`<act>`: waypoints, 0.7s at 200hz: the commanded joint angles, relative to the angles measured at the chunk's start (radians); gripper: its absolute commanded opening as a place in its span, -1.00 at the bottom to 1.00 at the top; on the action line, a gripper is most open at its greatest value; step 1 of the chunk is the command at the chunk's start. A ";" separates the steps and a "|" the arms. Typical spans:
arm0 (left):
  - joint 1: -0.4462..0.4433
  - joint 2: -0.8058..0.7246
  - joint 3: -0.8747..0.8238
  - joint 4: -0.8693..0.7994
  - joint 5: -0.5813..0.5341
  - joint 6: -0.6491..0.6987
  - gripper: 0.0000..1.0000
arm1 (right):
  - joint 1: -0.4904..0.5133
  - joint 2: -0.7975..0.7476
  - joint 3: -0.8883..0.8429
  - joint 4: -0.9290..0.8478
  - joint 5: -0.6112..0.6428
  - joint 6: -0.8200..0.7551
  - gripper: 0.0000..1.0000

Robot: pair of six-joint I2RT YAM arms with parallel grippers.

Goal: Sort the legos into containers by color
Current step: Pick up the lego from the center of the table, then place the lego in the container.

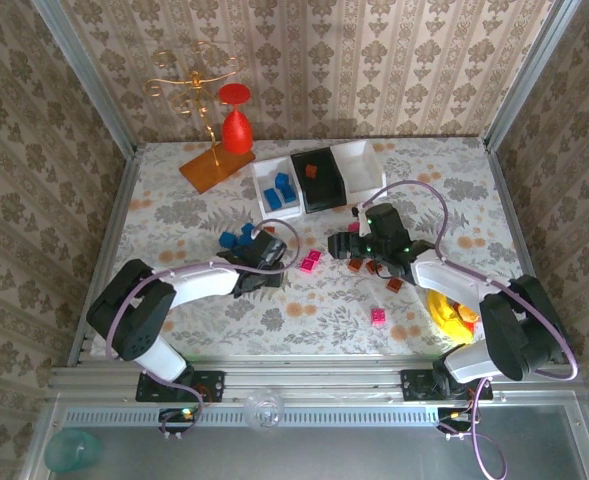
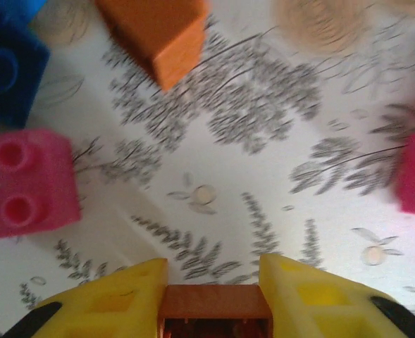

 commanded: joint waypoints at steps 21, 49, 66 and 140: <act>0.002 -0.029 0.122 0.070 -0.073 0.086 -0.34 | 0.003 -0.104 -0.044 0.031 0.107 0.029 0.74; 0.060 0.047 0.301 0.078 -0.040 0.172 -0.35 | 0.003 -0.172 -0.092 0.066 0.162 0.041 0.75; 0.091 0.132 0.426 0.083 -0.010 0.209 -0.35 | 0.003 -0.201 -0.134 0.103 0.187 0.055 0.75; 0.164 0.626 1.055 -0.030 0.087 0.294 -0.35 | 0.019 -0.231 -0.190 0.159 0.270 0.058 0.76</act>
